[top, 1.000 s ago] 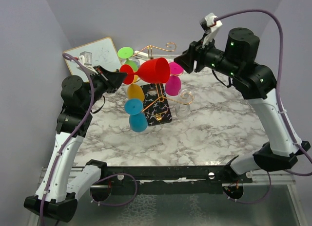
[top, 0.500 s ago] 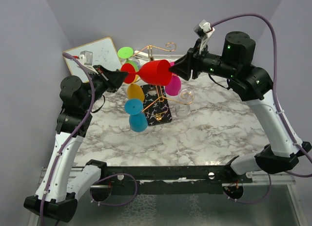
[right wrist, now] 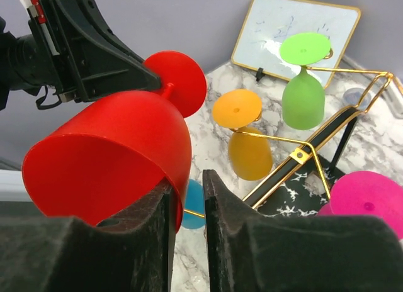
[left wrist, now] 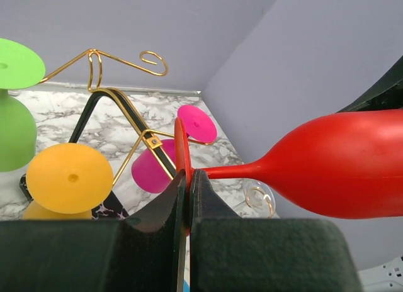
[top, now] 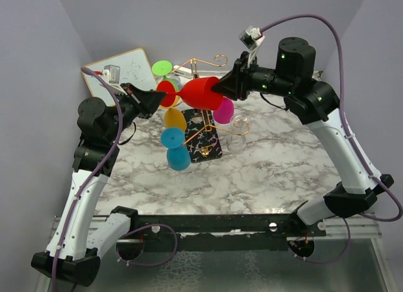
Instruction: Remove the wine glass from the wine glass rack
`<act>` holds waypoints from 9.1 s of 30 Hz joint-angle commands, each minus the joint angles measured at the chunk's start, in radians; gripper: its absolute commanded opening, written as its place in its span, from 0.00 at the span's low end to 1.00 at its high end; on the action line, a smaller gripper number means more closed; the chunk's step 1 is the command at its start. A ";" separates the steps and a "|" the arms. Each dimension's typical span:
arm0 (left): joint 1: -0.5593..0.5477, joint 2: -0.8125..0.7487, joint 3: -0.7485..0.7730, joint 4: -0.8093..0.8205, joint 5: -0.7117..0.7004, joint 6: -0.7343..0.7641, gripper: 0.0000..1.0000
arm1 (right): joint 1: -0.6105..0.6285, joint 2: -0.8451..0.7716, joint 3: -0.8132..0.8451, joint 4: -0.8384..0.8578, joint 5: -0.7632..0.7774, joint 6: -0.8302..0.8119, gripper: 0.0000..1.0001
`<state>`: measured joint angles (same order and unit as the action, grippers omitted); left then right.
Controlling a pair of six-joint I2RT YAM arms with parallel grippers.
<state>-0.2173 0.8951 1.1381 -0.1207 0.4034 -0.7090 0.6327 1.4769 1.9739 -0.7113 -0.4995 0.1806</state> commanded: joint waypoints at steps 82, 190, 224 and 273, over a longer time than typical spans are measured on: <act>0.004 0.318 0.191 -0.395 -0.554 0.275 0.68 | -0.679 0.551 0.060 -0.275 0.541 0.027 0.38; 0.315 0.829 0.269 0.601 0.418 -0.599 0.00 | -0.677 -0.220 -0.498 0.310 -0.349 0.246 0.31; 0.225 1.002 0.588 0.425 0.333 -0.516 0.00 | -0.677 -0.216 -0.523 0.354 -0.383 0.267 0.30; 0.094 0.312 0.074 1.894 0.514 -1.276 0.00 | -0.465 0.237 -0.344 2.293 -0.904 1.512 0.66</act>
<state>-0.1165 1.3132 1.2331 1.5166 0.8833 -1.9755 0.1364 1.6661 1.5299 1.3727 -1.4033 1.5497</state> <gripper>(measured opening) 0.027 0.624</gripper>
